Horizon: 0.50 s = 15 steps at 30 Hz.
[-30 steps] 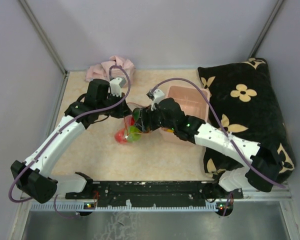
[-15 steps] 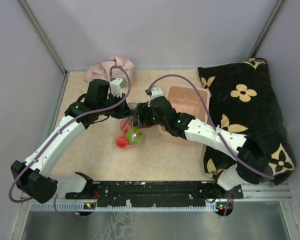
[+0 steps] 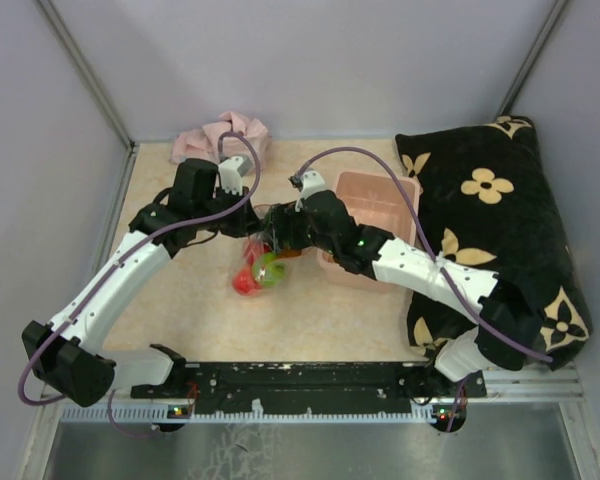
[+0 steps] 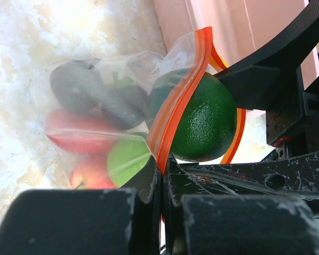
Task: Place the food in the zip-top bag and seal the zipper
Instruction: Place the fake fruit in the zipper food storage bag.
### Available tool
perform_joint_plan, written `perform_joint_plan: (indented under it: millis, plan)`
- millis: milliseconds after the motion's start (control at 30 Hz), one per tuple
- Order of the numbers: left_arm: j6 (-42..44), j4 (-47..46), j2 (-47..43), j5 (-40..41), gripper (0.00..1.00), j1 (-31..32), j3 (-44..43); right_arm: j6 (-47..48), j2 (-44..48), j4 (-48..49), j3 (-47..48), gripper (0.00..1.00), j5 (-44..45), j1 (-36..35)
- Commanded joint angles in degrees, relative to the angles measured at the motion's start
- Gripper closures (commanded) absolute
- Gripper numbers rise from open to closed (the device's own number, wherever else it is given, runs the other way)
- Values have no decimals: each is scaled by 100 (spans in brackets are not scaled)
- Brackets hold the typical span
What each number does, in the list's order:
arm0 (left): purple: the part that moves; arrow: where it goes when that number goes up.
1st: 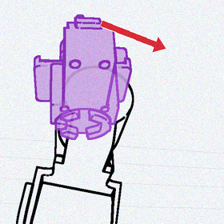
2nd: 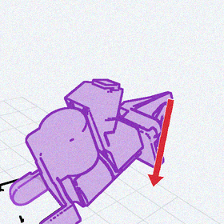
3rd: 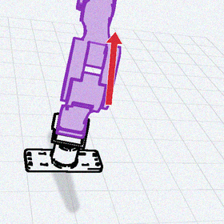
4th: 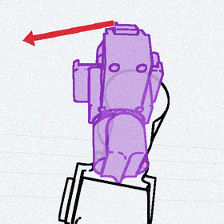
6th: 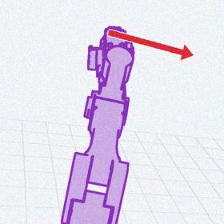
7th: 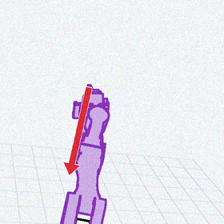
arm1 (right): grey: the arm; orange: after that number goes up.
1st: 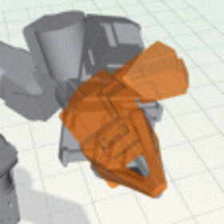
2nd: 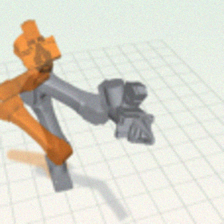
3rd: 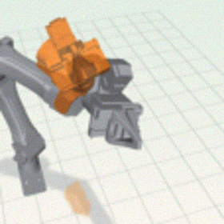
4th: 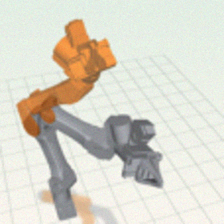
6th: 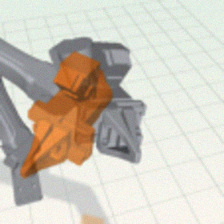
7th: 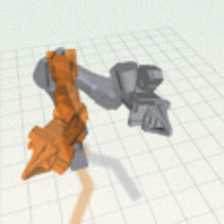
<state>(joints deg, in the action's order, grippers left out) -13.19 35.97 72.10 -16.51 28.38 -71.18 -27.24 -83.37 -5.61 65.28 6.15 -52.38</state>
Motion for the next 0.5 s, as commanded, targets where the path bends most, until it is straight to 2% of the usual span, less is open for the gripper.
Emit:
perform_joint_plan:
  millis: [0,300,467]
  plan:
    - [-7,-245,-108,-40,100,-1,31,137,180,235,207,22,97,-64]
    - [16,-252,-101,18,100,-17,61,216,264,-94,270,21,498,-63]
    - [19,-239,-105,46,100,-22,60,319,503,-196,272,21,290,-62]
